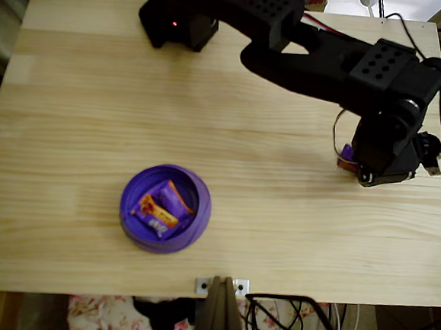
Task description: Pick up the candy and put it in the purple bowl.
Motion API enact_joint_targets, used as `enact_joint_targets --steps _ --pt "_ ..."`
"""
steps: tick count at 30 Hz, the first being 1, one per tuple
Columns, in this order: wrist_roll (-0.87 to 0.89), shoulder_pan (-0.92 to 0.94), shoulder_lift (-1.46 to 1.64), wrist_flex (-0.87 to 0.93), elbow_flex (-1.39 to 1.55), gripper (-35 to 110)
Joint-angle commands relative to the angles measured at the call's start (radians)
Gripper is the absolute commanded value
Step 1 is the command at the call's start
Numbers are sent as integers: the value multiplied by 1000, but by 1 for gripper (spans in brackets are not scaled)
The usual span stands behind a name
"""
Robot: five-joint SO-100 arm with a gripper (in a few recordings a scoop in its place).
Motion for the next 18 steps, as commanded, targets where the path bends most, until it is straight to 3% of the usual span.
enact_joint_targets --steps 1,5,18 --pt "-51 -23 129 48 -40 0" --pt "-23 -25 132 26 -43 0" --pt "242 -40 161 -310 -37 -1"
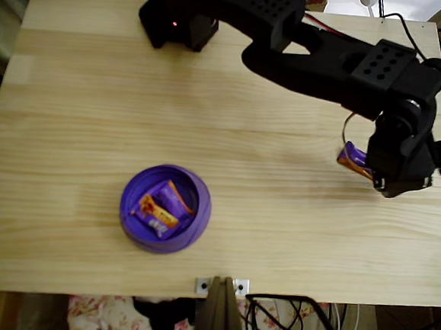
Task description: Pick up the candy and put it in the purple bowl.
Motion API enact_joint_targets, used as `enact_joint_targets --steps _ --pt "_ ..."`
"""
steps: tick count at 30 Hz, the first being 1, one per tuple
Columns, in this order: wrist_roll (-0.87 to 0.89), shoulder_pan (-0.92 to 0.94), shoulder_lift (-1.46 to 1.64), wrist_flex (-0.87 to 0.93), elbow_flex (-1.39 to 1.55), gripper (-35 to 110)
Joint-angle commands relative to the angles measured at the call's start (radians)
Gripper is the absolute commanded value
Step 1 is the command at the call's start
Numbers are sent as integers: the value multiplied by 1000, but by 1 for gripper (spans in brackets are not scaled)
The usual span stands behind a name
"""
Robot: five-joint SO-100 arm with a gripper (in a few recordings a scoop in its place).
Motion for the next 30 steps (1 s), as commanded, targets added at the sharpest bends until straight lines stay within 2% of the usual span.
enact_joint_targets --steps 1,14,22,30 --pt "81 -37 155 -75 -32 -1" --pt "173 -117 92 32 -46 -1" --pt "132 -75 40 98 -46 -1" --pt "52 -15 21 239 -46 -1"
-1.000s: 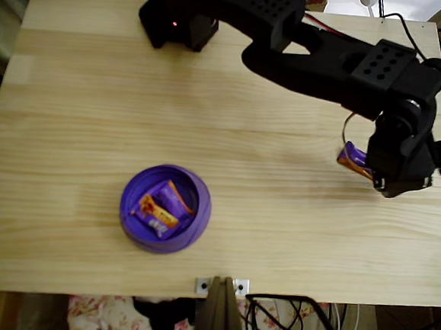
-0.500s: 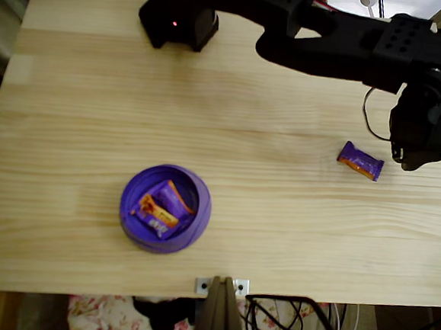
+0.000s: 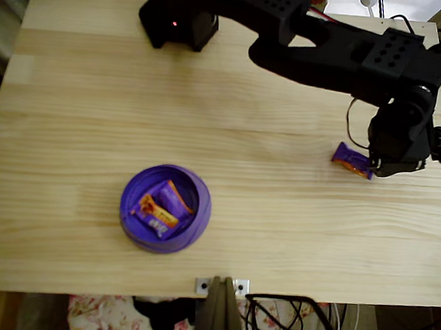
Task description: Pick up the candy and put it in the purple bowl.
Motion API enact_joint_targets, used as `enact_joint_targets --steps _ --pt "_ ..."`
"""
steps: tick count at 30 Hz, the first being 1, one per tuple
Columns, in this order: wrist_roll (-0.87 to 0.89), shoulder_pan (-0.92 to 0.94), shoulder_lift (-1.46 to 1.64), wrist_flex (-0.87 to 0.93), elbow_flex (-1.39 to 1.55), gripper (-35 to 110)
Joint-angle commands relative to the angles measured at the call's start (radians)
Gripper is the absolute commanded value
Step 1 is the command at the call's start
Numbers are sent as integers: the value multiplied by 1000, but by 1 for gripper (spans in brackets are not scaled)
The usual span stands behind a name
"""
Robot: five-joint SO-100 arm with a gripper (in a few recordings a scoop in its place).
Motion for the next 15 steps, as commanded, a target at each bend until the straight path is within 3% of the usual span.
enact_joint_targets --steps 1,7,15 --pt "-34 40 35 77 -48 -1" --pt "-83 87 46 106 -14 -1" --pt "0 150 115 104 63 -1"
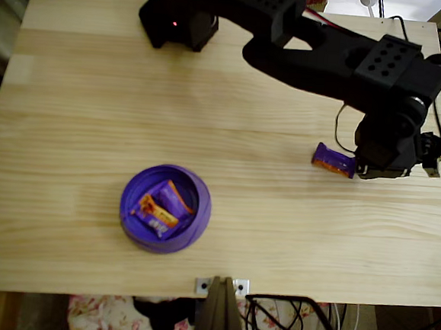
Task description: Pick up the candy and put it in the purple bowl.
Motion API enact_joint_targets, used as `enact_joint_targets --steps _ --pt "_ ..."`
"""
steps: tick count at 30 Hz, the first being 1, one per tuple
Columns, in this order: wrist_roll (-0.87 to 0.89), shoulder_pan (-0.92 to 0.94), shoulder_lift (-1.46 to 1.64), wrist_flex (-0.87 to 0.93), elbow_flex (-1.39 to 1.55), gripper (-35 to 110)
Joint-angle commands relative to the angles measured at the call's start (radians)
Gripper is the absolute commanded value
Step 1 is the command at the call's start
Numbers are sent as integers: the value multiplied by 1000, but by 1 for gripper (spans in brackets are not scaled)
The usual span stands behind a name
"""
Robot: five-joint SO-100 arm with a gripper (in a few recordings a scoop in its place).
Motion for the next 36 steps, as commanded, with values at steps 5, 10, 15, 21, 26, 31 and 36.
enact_joint_targets --steps 5,10,15,21,26,31,36 --pt "-38 109 141 -91 -143 0" --pt "-186 120 351 -236 -51 0" --pt "-351 144 563 -163 29 0" --pt "-491 163 896 37 354 0" --pt "-414 146 1108 37 864 0" --pt "-216 41 1238 -80 1216 0" --pt "0 -83 1505 -390 1697 0"
